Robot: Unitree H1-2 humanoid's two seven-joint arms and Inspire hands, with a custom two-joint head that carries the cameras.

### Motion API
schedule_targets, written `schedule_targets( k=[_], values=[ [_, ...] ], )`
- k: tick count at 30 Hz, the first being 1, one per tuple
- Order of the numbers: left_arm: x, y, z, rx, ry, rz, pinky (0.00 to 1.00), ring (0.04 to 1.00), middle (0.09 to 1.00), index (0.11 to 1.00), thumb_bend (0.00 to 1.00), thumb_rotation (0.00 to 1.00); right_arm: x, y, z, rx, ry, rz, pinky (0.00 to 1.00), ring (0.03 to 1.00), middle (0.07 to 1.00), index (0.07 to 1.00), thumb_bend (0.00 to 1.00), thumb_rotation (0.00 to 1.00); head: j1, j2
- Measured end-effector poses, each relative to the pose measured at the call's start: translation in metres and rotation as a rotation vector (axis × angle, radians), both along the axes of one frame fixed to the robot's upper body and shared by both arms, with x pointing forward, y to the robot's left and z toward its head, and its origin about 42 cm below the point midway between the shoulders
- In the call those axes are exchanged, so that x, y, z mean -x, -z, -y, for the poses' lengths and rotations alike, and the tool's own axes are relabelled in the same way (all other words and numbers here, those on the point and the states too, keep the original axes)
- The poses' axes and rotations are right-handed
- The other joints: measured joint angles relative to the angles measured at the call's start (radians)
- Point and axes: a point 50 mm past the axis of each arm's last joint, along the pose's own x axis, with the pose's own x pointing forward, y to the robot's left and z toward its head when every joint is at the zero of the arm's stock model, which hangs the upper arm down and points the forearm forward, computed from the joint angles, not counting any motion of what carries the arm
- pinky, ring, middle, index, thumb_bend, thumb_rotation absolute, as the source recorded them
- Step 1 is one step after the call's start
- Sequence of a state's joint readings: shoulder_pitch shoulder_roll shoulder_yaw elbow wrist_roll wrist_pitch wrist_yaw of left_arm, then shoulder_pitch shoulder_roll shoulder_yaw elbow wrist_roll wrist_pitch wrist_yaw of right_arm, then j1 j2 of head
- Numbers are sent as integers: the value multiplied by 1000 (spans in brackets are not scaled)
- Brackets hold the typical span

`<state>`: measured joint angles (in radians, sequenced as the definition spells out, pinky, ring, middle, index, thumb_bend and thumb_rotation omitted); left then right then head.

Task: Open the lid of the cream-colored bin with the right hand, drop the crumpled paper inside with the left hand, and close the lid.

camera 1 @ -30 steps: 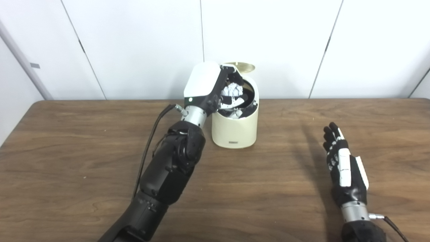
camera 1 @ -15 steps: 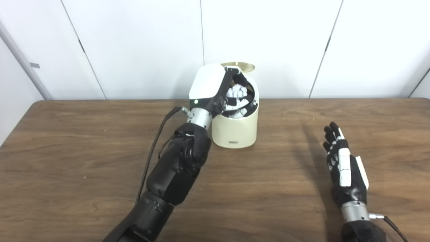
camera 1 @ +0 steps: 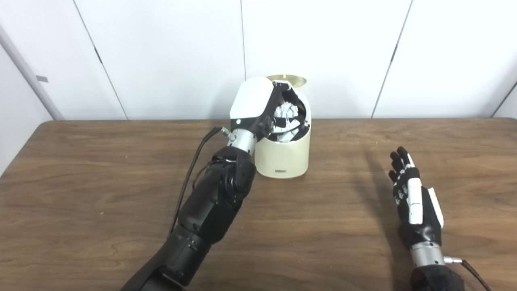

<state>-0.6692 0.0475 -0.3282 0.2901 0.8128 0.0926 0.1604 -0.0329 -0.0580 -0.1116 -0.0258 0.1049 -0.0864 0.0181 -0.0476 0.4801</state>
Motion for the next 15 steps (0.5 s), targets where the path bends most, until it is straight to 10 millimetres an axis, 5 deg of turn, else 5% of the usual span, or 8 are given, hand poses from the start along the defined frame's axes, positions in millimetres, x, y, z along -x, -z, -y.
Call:
schedule_targets(
  k=[10,11,14,15],
  values=[
    [0,2,2,-39,-4,0,307,439,548,512,471,0,0,0,0,-6,-4,1,1000,998,964,982,528,1000,2,-2],
    [0,2,3,-60,-9,3,388,445,543,496,486,0,0,0,0,-6,-3,1,1000,996,960,980,526,1000,2,-2],
    [-1,2,3,-107,-24,4,504,608,540,477,514,0,0,0,0,-4,-3,1,1000,996,957,977,526,1000,2,0],
    [0,2,3,-113,-25,5,532,636,620,487,517,27,0,0,0,-4,-3,1,1000,993,954,973,526,1000,2,-2]
  ],
)
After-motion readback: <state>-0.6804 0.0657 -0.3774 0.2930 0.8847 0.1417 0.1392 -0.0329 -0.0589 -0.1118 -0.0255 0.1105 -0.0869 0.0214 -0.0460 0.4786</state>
